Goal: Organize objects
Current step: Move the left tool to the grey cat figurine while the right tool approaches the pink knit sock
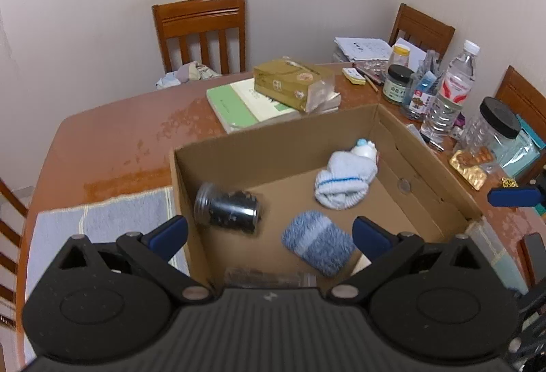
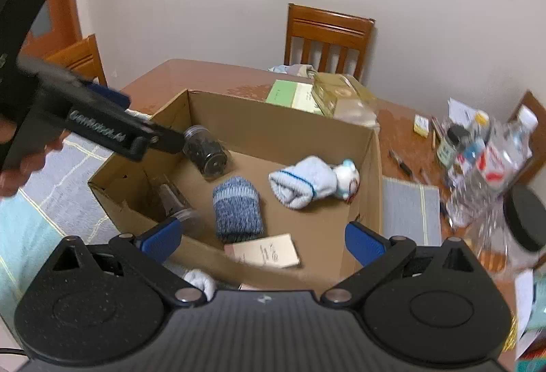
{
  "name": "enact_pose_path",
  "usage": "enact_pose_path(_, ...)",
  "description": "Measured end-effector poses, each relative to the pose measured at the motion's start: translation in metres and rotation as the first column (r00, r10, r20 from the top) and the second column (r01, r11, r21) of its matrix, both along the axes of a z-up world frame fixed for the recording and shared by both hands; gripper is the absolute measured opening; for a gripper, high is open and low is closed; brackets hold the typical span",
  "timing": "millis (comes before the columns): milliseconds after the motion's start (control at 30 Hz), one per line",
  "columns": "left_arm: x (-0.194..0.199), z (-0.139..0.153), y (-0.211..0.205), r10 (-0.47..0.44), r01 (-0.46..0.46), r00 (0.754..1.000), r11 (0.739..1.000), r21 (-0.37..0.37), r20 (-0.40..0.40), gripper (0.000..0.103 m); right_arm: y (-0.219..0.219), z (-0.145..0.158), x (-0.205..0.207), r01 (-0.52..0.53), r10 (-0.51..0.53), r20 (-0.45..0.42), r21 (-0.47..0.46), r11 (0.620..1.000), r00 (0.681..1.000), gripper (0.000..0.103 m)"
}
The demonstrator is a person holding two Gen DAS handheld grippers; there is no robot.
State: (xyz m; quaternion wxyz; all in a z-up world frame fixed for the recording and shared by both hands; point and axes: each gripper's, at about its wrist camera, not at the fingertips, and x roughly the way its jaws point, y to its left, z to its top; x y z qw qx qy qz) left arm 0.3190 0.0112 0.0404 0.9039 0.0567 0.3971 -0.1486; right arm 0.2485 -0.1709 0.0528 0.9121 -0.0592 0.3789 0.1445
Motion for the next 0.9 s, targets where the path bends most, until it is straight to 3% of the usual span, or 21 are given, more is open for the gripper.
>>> enact_pose_path(200,-0.033,-0.004,0.003,0.028,-0.029,0.999,0.999,0.034,0.022,0.102,-0.015,-0.008,-0.023,0.070,-0.070,0.001,0.028,0.997,0.998,0.103)
enact_pose_path(400,-0.060,-0.013,0.007,0.057,-0.057,0.998,0.997,0.055,0.006,0.102,-0.022,-0.019,-0.045,0.103,-0.102,0.025,-0.032,0.994,0.994,0.103)
enact_pose_path(533,-0.078,-0.017,0.010,0.072,-0.072,0.997,0.996,0.044,0.011,0.102,-0.030,-0.026,-0.058,0.117,-0.117,0.002,0.008,0.993,0.993,0.103)
enact_pose_path(900,-0.094,-0.077,0.010,0.135,-0.133,0.983,0.991,0.027,-0.124,0.102,-0.031,-0.072,-0.081,0.076,-0.075,-0.083,0.015,0.997,0.994,0.103)
